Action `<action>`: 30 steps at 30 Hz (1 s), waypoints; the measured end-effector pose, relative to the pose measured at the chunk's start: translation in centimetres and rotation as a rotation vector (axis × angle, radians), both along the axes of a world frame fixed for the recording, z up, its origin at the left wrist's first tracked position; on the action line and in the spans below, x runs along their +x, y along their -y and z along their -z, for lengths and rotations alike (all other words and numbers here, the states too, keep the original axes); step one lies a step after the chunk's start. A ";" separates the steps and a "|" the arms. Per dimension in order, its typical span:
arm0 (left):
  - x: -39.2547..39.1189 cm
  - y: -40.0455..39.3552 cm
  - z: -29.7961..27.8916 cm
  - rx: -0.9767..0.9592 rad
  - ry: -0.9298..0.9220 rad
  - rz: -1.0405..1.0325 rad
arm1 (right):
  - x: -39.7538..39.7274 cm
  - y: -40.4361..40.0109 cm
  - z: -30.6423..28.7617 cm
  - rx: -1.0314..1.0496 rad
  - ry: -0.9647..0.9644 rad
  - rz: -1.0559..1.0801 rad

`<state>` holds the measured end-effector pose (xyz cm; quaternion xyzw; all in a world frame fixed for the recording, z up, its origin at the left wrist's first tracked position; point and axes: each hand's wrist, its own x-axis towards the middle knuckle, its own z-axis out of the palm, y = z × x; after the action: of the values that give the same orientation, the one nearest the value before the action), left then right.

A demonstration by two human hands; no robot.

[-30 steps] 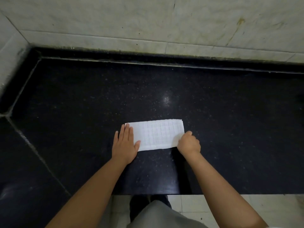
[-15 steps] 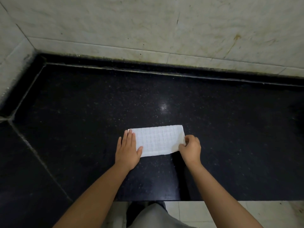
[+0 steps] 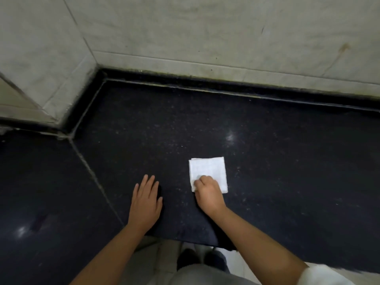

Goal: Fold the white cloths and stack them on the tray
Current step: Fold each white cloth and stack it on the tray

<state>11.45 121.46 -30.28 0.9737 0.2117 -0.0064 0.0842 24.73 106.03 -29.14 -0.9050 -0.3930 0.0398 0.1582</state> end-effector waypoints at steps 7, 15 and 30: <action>-0.7 0.6 -0.3 -0.056 0.038 0.007 | 1.4 0.8 -1.2 0.125 -0.132 0.191; -0.9 1.3 -0.6 -0.089 0.148 0.060 | 1.0 0.5 -3.4 0.422 -0.222 0.527; 2.1 2.9 -0.4 -0.108 0.263 0.237 | 0.9 5.7 -1.1 -0.136 -0.006 0.039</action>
<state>13.51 118.58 -29.89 0.9783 0.0821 0.0997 0.1619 25.62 100.36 -28.08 -0.9210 -0.3711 0.0659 0.0983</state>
